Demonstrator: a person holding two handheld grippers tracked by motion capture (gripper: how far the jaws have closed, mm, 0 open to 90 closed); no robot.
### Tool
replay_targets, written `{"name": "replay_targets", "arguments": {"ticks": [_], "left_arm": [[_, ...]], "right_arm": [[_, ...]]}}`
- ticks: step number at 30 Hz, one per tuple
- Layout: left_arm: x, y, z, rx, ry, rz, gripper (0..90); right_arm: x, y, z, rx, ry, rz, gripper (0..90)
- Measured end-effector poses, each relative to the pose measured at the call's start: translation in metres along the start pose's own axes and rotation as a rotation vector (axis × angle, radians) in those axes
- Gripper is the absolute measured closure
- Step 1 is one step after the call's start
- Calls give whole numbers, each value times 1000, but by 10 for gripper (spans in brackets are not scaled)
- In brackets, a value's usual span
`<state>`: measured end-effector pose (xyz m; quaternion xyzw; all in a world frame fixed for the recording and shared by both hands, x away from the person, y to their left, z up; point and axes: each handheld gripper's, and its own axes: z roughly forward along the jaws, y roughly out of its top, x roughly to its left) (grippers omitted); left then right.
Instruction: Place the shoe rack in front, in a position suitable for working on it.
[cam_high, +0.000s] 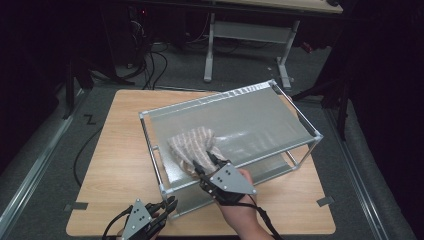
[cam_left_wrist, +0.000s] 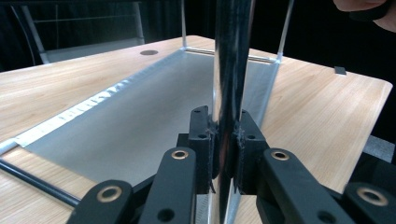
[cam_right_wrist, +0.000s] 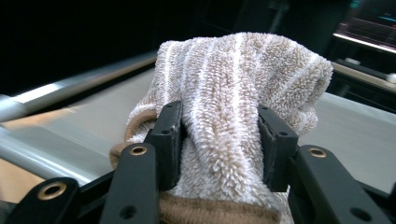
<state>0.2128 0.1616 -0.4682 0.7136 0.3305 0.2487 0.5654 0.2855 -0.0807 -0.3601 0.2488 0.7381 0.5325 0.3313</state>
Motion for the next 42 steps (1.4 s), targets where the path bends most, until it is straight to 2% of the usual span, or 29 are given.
{"name": "replay_targets", "arguments": {"ticks": [5,15,22,27,30,33,37,42], "left_arm": [[1,-1,-1,-9,10,-2,802],[4,-3,-3,-17,25,-12,801],[6,-3,-4,-19,33,-17,801],[7,-4,-5,-21,38,-20,801],[7,-4,-5,-22,39,-21,801],[7,-4,-5,-24,37,-22,800],[7,-4,-5,-23,33,-24,800],[8,-4,-5,-27,29,-29,800]], "right_arm": [[-34,-11,-9,17,-87,18,581],[-115,-36,-32,61,-293,62,570],[-162,-49,-49,89,-419,95,553],[-189,-55,-63,109,-493,123,553],[-198,-55,-73,105,-523,134,549],[-199,-54,-82,85,-532,136,545],[-199,-59,-81,97,-515,151,543],[-197,-61,-78,85,-494,180,545]]}}
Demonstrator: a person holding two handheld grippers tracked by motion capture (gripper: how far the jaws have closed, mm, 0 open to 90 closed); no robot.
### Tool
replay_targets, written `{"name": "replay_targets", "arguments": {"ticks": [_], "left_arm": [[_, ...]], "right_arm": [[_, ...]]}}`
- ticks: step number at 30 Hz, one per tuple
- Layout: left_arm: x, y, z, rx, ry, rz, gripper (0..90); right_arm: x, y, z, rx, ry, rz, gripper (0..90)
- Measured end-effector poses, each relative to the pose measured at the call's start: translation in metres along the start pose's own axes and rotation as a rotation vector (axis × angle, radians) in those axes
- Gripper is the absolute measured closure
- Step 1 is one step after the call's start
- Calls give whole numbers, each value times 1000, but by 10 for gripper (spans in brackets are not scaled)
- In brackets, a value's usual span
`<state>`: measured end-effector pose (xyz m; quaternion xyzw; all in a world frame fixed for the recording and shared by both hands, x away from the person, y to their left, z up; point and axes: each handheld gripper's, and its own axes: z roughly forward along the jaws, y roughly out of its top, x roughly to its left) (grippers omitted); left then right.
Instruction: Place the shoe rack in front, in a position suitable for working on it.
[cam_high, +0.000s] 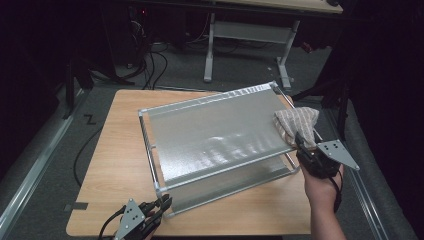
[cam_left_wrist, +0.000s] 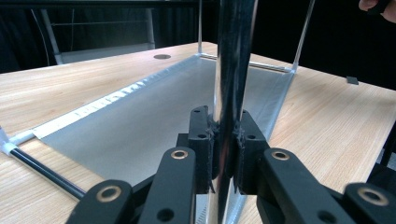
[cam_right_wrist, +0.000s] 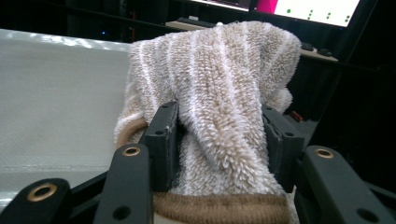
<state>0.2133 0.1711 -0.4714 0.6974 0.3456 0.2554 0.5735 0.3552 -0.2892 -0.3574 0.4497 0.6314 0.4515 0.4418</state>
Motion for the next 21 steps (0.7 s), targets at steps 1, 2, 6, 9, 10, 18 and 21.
{"name": "replay_targets", "arguments": {"ticks": [1,2,6,9,10,18,21], "left_arm": [[0,0,0,0,-1,-1,799],[0,0,0,-1,-2,-1,800],[-1,0,0,-5,-7,1,800],[-3,-1,1,-4,-18,5,799],[-4,0,1,-4,-21,4,800],[-10,0,5,-5,-44,11,800],[-11,0,6,-5,-50,13,800]], "right_arm": [[2,0,0,0,5,1,544],[3,0,0,2,10,-1,544],[15,1,-1,0,39,1,540],[26,2,-2,-2,70,-3,537],[33,3,-2,-4,86,-9,537],[75,7,-7,-14,175,-37,535],[92,9,-11,-21,214,-48,535]]}}
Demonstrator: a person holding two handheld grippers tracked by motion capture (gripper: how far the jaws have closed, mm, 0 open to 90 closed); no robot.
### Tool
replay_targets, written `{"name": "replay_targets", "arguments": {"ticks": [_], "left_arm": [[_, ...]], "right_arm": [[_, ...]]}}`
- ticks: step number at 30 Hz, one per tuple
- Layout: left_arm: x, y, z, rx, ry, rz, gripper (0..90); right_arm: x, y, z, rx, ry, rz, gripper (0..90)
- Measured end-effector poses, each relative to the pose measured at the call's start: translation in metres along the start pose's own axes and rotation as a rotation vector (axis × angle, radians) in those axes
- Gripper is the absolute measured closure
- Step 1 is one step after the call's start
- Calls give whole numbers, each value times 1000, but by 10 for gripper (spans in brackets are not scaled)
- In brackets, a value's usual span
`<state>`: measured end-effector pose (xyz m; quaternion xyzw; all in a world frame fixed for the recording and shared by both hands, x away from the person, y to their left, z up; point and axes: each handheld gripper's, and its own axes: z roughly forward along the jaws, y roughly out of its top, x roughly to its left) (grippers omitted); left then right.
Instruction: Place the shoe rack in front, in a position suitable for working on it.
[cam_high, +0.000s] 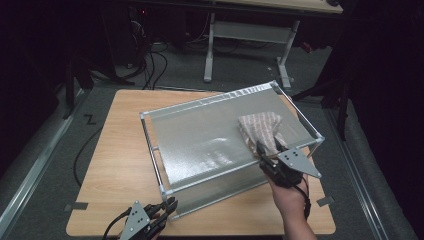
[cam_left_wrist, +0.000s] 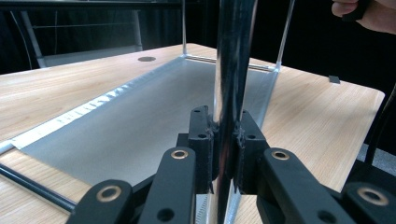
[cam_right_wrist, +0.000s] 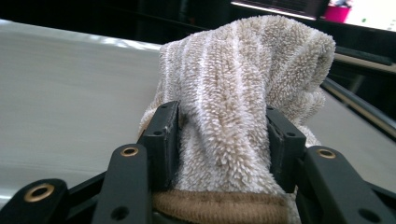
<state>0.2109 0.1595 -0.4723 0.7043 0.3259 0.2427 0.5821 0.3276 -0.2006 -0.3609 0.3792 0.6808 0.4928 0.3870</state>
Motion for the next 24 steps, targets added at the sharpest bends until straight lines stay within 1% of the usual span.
{"name": "replay_targets", "arguments": {"ticks": [8,12,18,20,24], "left_arm": [[0,0,0,-1,-2,4,800],[1,0,0,-1,-3,4,800],[1,0,0,-1,-4,4,800],[1,0,0,-2,-4,4,800],[1,0,0,-2,-5,6,800]], "right_arm": [[55,8,0,-23,123,-38,536],[79,12,1,-34,183,-50,536],[112,18,1,-47,269,-71,538],[121,19,0,-52,297,-76,540],[143,24,-6,-62,376,-88,543]]}}
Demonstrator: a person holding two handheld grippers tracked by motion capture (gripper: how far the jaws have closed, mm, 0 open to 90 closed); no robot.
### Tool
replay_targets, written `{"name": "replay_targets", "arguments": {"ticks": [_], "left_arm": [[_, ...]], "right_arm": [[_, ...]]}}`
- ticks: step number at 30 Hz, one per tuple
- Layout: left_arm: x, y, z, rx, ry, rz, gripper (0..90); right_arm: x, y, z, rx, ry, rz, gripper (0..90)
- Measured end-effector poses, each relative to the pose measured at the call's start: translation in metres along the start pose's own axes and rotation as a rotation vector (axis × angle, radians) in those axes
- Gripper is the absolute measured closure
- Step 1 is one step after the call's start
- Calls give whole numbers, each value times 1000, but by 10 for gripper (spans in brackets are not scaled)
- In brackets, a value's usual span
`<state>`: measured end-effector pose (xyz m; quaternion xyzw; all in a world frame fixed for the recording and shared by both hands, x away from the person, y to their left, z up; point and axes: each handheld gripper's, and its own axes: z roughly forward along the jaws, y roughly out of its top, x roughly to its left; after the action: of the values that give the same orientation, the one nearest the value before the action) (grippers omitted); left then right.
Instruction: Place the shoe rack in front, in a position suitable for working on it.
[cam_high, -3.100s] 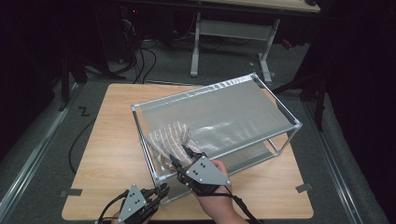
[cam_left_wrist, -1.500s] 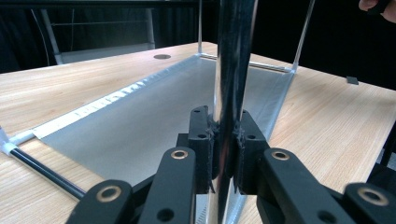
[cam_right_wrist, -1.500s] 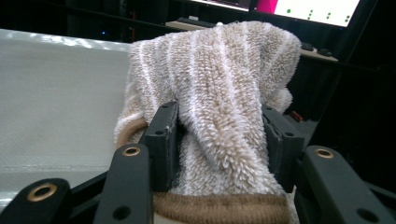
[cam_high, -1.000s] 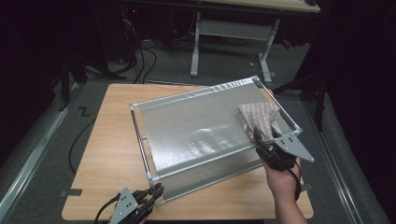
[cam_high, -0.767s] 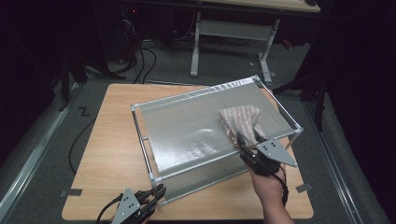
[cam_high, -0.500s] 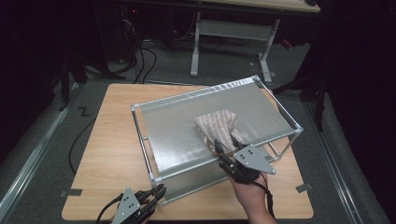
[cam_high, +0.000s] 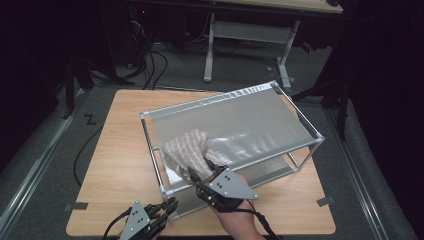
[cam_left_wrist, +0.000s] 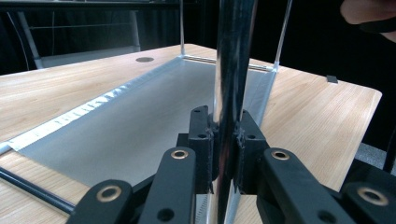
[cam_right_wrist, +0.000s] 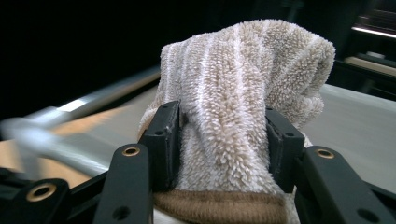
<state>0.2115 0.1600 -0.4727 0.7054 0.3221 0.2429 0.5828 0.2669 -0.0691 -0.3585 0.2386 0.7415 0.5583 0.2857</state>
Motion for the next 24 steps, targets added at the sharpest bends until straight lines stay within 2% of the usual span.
{"name": "replay_targets", "arguments": {"ticks": [5,9,12,17,24], "left_arm": [[0,0,0,1,0,0,800],[0,0,0,1,-2,-1,800],[0,0,0,4,-4,-6,800],[0,1,0,7,-2,-4,800],[0,1,0,6,-1,-3,800]], "right_arm": [[25,7,1,-18,75,-20,543],[33,9,1,-19,76,-37,543],[30,8,2,-12,78,-30,542],[24,6,1,-7,52,-28,540],[-5,-1,-7,12,-23,-13,540]]}}
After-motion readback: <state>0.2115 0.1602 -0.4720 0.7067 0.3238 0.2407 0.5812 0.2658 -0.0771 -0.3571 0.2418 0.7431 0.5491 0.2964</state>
